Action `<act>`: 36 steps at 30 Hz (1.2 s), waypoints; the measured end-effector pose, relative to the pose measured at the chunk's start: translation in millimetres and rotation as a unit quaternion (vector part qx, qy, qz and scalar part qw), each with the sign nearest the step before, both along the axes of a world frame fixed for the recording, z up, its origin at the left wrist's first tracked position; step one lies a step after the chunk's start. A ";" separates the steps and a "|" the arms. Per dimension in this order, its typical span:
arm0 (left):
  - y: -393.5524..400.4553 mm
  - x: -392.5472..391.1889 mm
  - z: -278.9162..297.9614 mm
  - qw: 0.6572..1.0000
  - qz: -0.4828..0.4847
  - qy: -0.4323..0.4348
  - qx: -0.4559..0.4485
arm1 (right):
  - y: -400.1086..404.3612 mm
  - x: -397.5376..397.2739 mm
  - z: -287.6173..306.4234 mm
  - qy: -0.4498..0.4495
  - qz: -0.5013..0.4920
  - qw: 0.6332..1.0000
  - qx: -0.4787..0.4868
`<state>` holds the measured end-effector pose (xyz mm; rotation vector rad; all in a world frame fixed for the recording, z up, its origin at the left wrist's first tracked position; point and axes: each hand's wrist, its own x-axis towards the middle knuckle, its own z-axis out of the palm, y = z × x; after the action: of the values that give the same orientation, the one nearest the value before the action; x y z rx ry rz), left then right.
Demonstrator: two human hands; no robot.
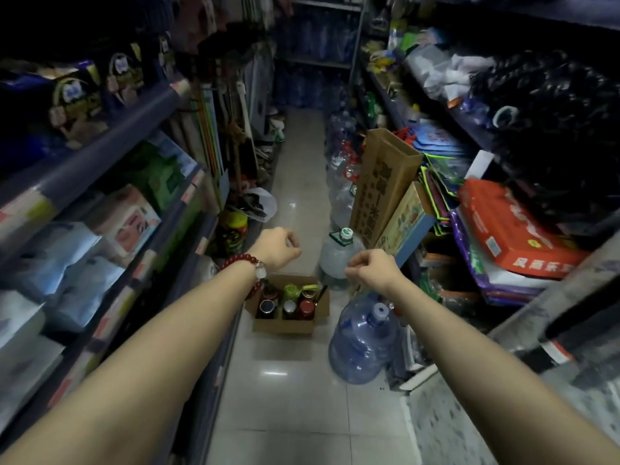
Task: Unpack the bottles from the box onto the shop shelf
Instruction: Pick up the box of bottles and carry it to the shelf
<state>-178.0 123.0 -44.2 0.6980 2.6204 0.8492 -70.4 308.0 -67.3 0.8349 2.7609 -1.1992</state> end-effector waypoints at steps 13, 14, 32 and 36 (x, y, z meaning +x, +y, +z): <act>49.5 -154.8 -60.9 0.996 0.060 -0.065 0.000 | 54.9 -177.1 -56.9 -0.044 0.036 0.997 -0.058; 53.0 -168.1 -68.6 0.996 0.060 -0.068 -0.002 | 57.7 -189.6 -64.8 -0.050 0.033 0.996 -0.063; 119.8 -310.1 -282.9 0.978 0.079 -0.191 0.010 | 119.6 -306.6 -266.5 -0.135 -0.029 0.987 -0.083; 113.0 -318.7 -350.5 0.977 0.090 -0.194 -0.004 | 117.9 -309.3 -338.1 -0.148 -0.026 0.985 -0.086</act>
<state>-496.8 236.1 -394.6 0.2581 2.3517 0.9196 -379.7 425.9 -405.4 0.9832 2.3786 -1.1884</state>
